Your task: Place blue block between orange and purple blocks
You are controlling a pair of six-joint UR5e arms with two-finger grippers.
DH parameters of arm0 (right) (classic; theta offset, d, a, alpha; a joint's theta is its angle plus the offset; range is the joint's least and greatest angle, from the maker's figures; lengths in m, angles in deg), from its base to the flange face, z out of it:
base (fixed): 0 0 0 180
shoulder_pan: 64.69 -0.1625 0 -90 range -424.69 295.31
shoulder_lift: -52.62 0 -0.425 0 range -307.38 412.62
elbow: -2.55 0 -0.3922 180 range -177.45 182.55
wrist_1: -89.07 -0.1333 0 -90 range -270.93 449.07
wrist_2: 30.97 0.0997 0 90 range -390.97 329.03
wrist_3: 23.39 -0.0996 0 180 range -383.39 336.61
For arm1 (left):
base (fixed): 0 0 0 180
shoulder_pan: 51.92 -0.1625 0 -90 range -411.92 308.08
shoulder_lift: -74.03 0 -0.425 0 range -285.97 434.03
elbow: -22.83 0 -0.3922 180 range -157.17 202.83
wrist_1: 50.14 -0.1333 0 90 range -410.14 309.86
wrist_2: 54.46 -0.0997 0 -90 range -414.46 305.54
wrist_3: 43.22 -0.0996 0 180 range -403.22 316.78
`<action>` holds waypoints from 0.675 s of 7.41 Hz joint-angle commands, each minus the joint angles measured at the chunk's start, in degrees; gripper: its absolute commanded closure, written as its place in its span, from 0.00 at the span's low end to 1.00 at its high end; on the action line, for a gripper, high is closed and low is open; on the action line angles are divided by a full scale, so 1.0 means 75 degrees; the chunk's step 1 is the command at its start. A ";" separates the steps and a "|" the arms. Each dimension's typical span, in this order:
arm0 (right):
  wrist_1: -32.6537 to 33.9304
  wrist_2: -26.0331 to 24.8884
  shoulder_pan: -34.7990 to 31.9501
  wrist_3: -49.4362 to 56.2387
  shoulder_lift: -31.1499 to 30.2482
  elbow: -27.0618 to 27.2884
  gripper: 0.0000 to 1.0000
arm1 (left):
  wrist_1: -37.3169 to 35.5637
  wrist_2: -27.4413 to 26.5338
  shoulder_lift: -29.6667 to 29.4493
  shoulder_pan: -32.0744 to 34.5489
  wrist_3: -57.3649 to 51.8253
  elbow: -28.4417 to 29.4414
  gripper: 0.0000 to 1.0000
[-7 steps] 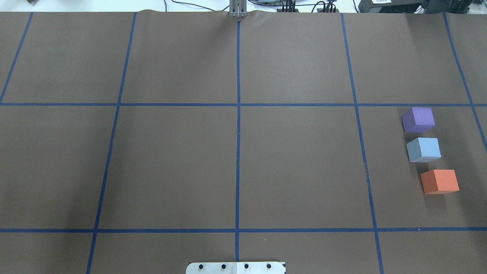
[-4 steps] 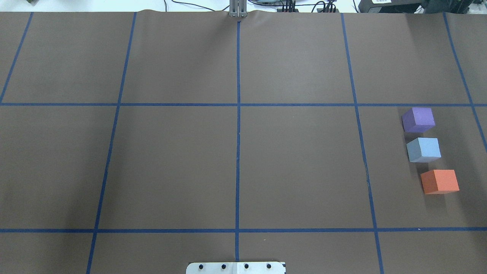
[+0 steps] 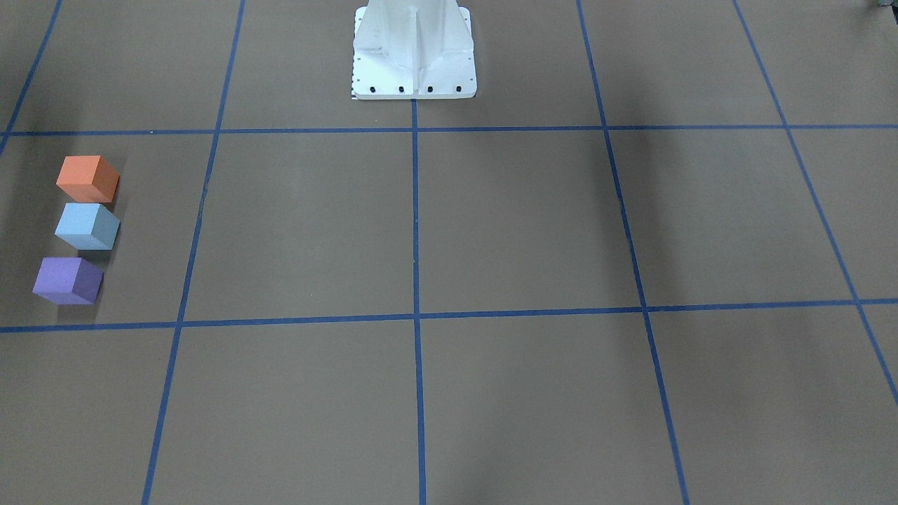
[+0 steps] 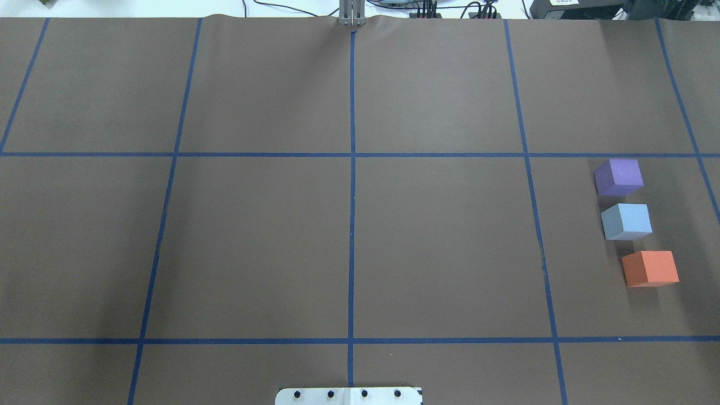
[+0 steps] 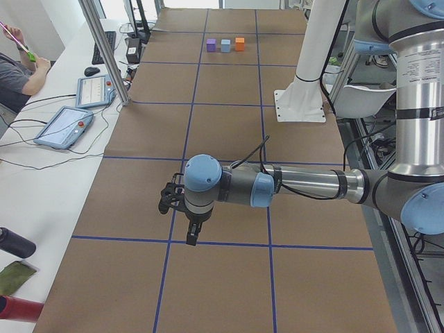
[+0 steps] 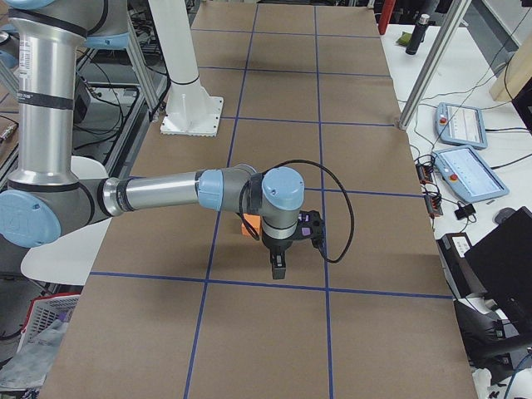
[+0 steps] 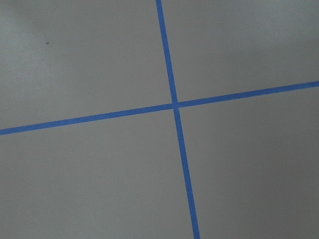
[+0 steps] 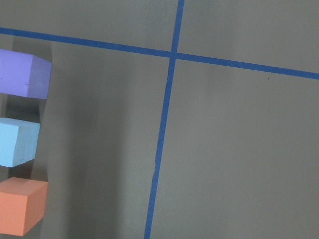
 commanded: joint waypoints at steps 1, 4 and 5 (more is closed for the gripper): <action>0.0000 0.0104 0.0009 0.0000 0.0000 0.0006 0.00 | 0.0000 -0.0001 0.0000 0.0000 0.0005 -0.0003 0.00; 0.0000 0.0328 0.0009 0.0000 -0.0012 0.0006 0.00 | 0.0000 -0.0024 0.0000 0.0000 0.0005 -0.0003 0.00; -0.0012 0.0328 0.0009 0.0000 -0.0012 0.0006 0.00 | 0.0000 -0.0025 0.0000 0.0000 0.0005 -0.0003 0.00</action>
